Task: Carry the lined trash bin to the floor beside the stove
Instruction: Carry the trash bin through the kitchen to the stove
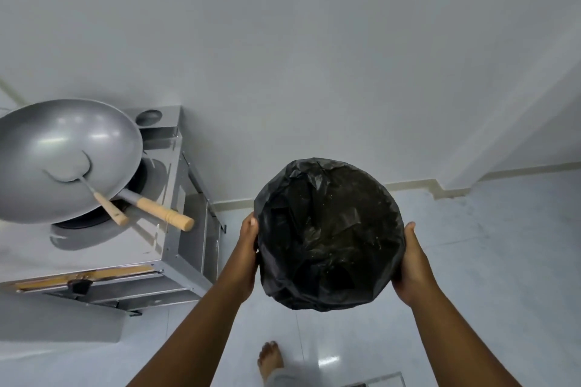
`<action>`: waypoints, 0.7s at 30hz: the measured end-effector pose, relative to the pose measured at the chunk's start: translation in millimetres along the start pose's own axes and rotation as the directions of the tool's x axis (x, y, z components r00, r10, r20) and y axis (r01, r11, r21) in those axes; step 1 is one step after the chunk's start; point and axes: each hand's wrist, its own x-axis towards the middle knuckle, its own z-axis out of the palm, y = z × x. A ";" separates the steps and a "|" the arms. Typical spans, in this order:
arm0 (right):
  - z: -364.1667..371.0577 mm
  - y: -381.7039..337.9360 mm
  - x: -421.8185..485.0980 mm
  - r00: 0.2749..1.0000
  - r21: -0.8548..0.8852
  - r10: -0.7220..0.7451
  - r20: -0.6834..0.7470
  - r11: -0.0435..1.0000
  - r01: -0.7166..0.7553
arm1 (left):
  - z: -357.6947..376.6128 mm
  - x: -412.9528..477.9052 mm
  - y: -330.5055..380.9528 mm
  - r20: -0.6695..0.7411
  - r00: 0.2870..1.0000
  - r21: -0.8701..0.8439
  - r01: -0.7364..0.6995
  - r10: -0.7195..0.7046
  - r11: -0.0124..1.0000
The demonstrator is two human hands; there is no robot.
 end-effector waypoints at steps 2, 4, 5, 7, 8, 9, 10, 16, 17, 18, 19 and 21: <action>6.2 4.8 24.6 0.999 -0.049 0.047 0.006 0.998 -0.046 | -3.1 20.3 -7.4 -0.006 1.000 0.000 0.030 -0.030 1.000; 10.5 10.7 54.5 0.996 -0.090 0.085 0.004 0.992 -0.084 | -5.6 41.4 -18.2 0.001 0.998 -0.004 0.067 -0.067 0.998; 11.7 14.8 69.4 0.994 -0.105 0.109 0.004 0.989 -0.108 | -8.1 51.8 -25.9 0.000 0.996 -0.017 0.094 -0.094 0.995; 14.1 26.8 99.6 0.989 -0.117 0.147 0.017 0.983 -0.144 | -14.2 73.4 -44.6 -0.026 0.990 -0.024 0.137 -0.137 0.990; 14.4 36.4 115.0 0.985 -0.125 0.168 0.023 0.979 -0.164 | -17.2 84.3 -55.5 -0.042 0.986 -0.028 0.159 -0.160 0.987; 15.0 46.8 130.1 0.982 -0.131 0.188 0.032 0.974 -0.183 | -19.5 94.7 -65.6 -0.056 0.980 -0.038 0.189 -0.190 0.981; 15.2 57.8 147.1 0.977 -0.139 0.211 0.037 0.969 -0.204 | -22.6 106.4 -77.0 -0.083 0.970 -0.044 0.227 -0.230 0.973; 4.3 135.9 252.8 0.923 -0.199 0.372 0.101 0.916 -0.348 | -46.8 168.7 -166.3 -0.223 0.890 -0.108 0.384 -0.399 0.917; 2.1 157.9 275.9 0.910 -0.205 0.406 0.088 0.901 -0.382 | -49.6 183.0 -191.6 -0.230 0.878 -0.123 0.401 -0.420 0.908; -1.7 180.8 300.0 0.902 -0.210 0.427 0.060 0.889 -0.407 | -53.9 198.0 -219.8 -0.236 0.863 -0.138 0.425 -0.446 0.895; -0.8 188.0 309.3 0.893 -0.207 0.445 0.062 0.881 -0.425 | -55.4 203.2 -228.0 -0.227 0.853 -0.153 0.445 -0.470 0.882; -4.1 227.3 345.2 0.869 -0.194 0.491 0.054 0.859 -0.473 | -61.4 225.6 -272.9 -0.220 0.826 -0.184 0.487 -0.519 0.854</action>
